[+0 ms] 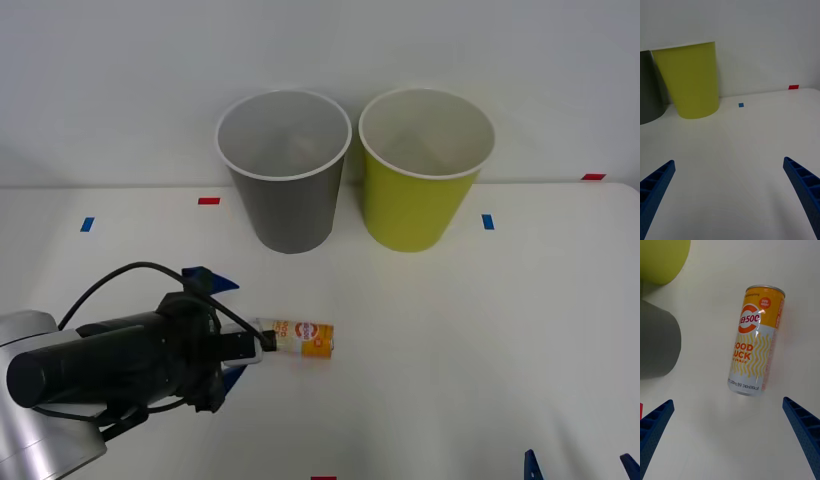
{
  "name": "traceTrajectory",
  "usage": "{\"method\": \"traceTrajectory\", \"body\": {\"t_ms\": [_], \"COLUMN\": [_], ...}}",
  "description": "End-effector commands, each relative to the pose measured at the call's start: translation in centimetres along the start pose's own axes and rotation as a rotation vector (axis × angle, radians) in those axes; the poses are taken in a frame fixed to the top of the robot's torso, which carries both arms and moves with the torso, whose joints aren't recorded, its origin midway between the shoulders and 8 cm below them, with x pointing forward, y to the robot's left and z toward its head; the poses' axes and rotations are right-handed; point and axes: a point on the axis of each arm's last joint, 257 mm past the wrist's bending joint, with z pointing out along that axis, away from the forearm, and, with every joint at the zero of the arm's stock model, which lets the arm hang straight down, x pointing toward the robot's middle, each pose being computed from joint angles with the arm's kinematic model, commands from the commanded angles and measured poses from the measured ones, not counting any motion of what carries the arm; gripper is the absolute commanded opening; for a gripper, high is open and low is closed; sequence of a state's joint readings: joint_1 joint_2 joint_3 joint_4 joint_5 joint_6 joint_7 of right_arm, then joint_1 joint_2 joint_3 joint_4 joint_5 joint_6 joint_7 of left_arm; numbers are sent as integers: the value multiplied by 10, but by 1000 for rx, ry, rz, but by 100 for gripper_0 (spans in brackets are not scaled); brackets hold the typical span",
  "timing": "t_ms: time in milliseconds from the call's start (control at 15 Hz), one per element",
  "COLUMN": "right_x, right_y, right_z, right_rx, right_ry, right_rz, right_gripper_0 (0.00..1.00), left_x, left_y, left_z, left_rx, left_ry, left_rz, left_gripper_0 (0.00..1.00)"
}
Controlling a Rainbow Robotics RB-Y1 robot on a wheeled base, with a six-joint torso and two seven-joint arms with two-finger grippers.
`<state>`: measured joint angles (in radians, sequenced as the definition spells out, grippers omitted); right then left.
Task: Put cans in the gray bin and PET bottles in the light green bin.
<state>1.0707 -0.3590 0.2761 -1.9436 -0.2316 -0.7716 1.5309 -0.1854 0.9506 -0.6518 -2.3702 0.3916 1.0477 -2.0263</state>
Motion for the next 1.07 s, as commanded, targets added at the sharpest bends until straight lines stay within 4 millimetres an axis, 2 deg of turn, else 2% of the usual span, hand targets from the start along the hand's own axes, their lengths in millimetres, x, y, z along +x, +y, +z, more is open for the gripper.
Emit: {"method": "traceTrajectory", "body": {"t_ms": [67,267,400,667,867,1067], "right_x": [0,0,0,0,0,0], "right_y": [0,0,0,0,0,0], "right_z": [0,0,0,0,0,0], "right_rx": [0,0,0,0,0,0], "right_ry": [0,0,0,0,0,0], "right_rz": [0,0,0,0,0,0], "right_gripper_0": [100,100,100,100,100,100], "left_x": [-19,-43,-46,-45,-58,-65], "left_y": [1,-10,-10,-6,-16,-13], "left_z": [3,5,5,28,29,36], "left_rx": [38,95,127,188,222,199], "left_ry": [19,6,45,81,57,80], "left_rz": [97,152,158,129,144,225], "left_gripper_0": [100,100,100,100,100,100]}}
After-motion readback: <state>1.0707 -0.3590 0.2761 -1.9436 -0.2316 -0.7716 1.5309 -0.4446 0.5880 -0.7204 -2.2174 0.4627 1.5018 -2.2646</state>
